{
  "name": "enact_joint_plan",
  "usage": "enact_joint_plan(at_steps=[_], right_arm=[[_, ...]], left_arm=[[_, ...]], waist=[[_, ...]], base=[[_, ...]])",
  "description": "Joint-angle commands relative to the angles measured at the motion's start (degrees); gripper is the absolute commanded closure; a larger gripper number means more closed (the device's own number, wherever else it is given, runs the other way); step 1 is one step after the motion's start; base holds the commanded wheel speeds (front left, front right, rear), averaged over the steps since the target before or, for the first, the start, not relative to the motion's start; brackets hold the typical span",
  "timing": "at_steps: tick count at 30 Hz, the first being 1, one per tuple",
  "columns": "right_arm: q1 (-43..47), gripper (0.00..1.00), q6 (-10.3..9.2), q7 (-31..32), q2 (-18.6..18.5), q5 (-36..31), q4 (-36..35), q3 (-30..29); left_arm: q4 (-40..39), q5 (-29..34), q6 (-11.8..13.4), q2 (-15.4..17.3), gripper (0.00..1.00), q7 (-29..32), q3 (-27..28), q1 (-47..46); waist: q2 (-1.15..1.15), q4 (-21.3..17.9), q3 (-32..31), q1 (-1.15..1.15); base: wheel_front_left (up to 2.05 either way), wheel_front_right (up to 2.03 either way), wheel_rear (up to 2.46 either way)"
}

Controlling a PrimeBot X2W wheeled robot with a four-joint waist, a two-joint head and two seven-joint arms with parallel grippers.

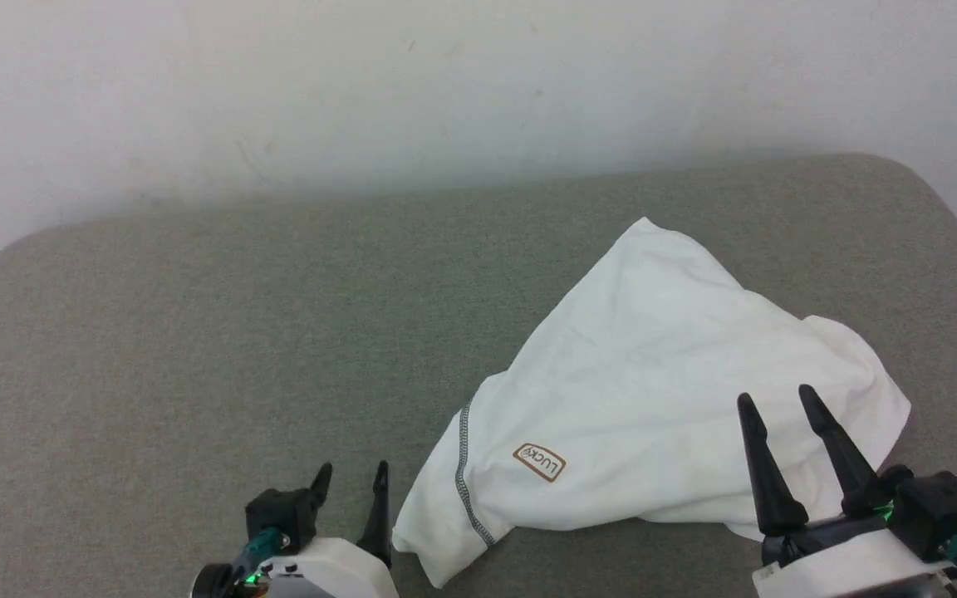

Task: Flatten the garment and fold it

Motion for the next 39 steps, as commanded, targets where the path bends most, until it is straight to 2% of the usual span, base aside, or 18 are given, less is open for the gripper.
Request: enact_joint_plan(at_steps=[1,9,17,18,19,20,27,30,36,39], right_arm=[[1.5,0.00,-0.04,0.5,0.6,-0.4,-2.1,-0.4],[6.4,0.00,-0.04,4.4,1.9,-1.1,-10.2,-1.7],[6.1,0.00,-0.04,5.1,2.4,-0.3,-11.9,-1.2],[6.1,0.00,-0.04,5.1,2.5,-0.1,-11.8,-1.2],[6.0,0.00,-0.04,5.1,2.5,0.1,-11.6,-1.2],[6.0,0.00,-0.04,5.0,2.5,0.3,-11.5,-1.4],[6.6,0.00,-0.04,4.8,2.7,1.0,-9.9,-3.0],[6.7,0.00,-0.04,5.1,2.7,1.4,-9.5,-3.0],[7.0,0.00,-0.04,5.6,2.8,1.9,-8.2,-3.6],[6.9,0.00,-0.04,5.8,2.8,1.9,-7.5,-4.0]], left_arm=[[1.7,-0.1,-0.7,0.3,0.00,2.4,-0.4,-0.6],[8.5,-0.4,-6.7,3.3,0.00,19.5,-5.1,-7.5],[16.3,2.0,-8.7,5.8,0.00,38.2,-10.9,-12.4],[16.8,2.1,-9.1,5.9,0.32,39.6,-11.6,-12.7],[16.9,2.0,-9.3,5.9,0.72,40.3,-12.2,-13.0],[16.4,1.9,-9.4,5.9,1.00,39.9,-12.2,-13.4],[8.5,1.0,-6.3,7.6,1.00,30.4,-8.2,-15.2],[4.5,-0.3,-4.1,9.2,1.00,28.5,-5.0,-14.3],[-1.6,-3.4,2.0,13.0,1.00,28.6,2.7,-8.7],[-1.9,-5.3,4.0,13.6,1.00,29.3,5.5,-4.5]], waist=[[-0.01,-1.0,-0.4,0.01],[-0.01,-3.5,0.6,0.01],[-0.01,-5.3,2.9,0.01],[-0.01,-5.5,3.1,0.01],[-0.01,-5.6,3.2,0.01],[-0.01,-5.6,3.4,0.01],[-0.01,-4.5,2.2,0.01],[-0.01,-3.9,1.7,0.01],[-0.01,-2.3,1.7,0.01],[-0.01,-2.0,2.3,0.01]], base=[[0.00,0.00,0.00],[0.00,0.00,0.00],[0.00,0.00,0.00],[0.00,0.00,0.00],[0.00,0.00,0.00],[0.00,0.00,0.00],[0.00,0.00,0.00],[0.00,0.00,0.00],[0.00,0.00,0.00],[0.00,0.00,0.00]])
